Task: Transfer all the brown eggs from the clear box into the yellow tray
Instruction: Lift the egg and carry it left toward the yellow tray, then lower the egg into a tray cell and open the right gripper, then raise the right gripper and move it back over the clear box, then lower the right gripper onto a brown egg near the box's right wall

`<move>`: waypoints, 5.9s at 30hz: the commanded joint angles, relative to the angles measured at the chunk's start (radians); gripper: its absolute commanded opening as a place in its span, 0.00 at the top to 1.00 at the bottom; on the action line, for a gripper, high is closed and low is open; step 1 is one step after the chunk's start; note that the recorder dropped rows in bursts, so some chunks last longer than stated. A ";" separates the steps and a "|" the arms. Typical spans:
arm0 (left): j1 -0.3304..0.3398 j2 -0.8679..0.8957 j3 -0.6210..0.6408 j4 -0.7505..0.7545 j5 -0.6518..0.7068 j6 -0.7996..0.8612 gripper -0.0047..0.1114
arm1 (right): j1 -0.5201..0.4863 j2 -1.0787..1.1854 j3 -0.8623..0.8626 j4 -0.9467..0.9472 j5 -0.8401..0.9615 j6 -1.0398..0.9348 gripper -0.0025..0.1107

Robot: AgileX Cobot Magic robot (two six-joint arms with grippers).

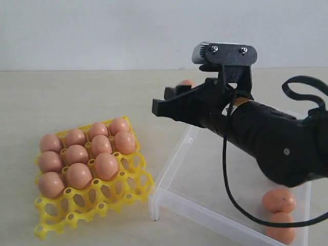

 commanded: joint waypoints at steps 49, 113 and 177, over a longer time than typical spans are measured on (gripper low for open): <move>0.003 -0.003 0.003 0.002 -0.003 0.000 0.92 | -0.123 0.427 -0.349 -1.718 -0.022 1.297 0.98; 0.003 -0.003 0.003 0.002 -0.004 0.000 0.92 | -0.123 0.002 -0.349 -1.720 0.702 1.307 0.44; 0.003 -0.003 0.003 0.002 -0.004 0.000 0.92 | -0.423 0.384 -0.618 -0.687 1.785 0.062 0.44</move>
